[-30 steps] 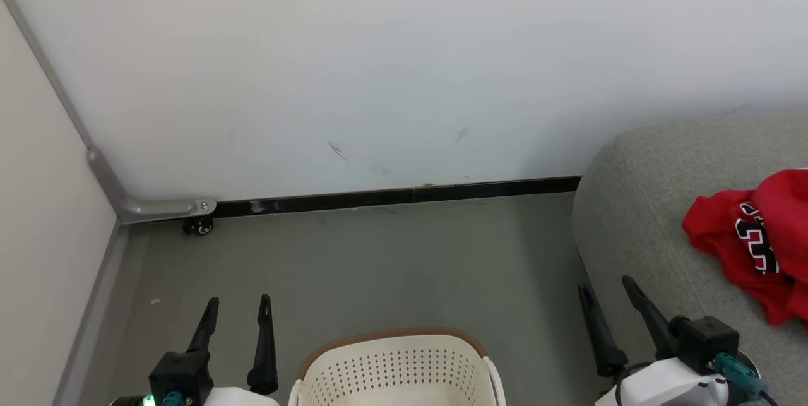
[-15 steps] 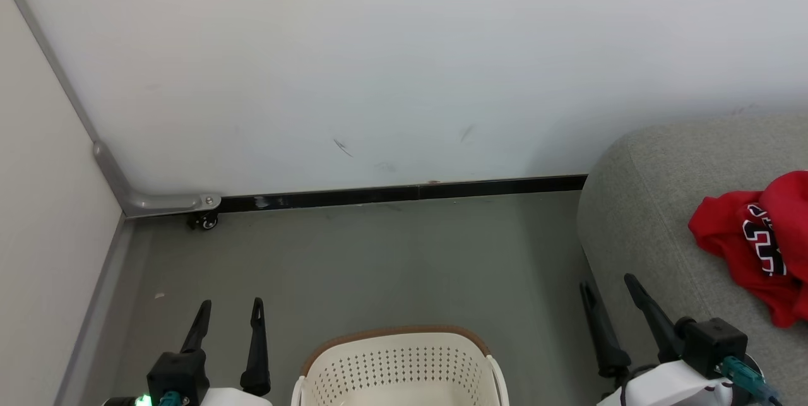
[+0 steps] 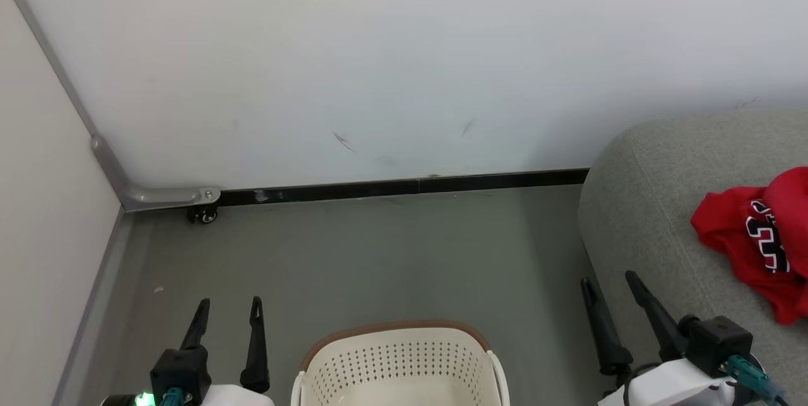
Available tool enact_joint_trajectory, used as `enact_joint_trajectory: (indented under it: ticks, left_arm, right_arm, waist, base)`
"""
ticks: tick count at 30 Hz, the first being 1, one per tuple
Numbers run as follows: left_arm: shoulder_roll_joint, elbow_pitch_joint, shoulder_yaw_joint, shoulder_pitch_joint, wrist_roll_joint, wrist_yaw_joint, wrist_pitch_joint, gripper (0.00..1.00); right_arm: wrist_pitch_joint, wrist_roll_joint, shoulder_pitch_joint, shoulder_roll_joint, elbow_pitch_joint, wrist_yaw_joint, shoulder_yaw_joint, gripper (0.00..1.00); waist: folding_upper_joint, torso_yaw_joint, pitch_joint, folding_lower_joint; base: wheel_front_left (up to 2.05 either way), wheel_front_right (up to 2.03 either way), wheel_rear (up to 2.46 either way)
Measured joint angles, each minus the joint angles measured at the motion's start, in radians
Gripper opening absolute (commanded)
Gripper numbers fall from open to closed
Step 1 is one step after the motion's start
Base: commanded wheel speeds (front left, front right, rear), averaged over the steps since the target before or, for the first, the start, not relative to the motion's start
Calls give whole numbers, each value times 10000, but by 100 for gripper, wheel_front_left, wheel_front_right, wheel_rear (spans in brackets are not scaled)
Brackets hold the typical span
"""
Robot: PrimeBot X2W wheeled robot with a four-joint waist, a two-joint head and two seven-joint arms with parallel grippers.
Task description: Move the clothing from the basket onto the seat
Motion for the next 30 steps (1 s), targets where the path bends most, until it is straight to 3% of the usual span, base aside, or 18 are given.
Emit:
enact_joint_trajectory:
  ticks: [30]
  left_arm:
    - [-2,401,-79,-251,33,46,0,100]
  right_arm:
    - [155,148,313,8,-522,0,-29,100]
  waist:
    - [0,65,109,0]
  base:
    - [0,0,0]
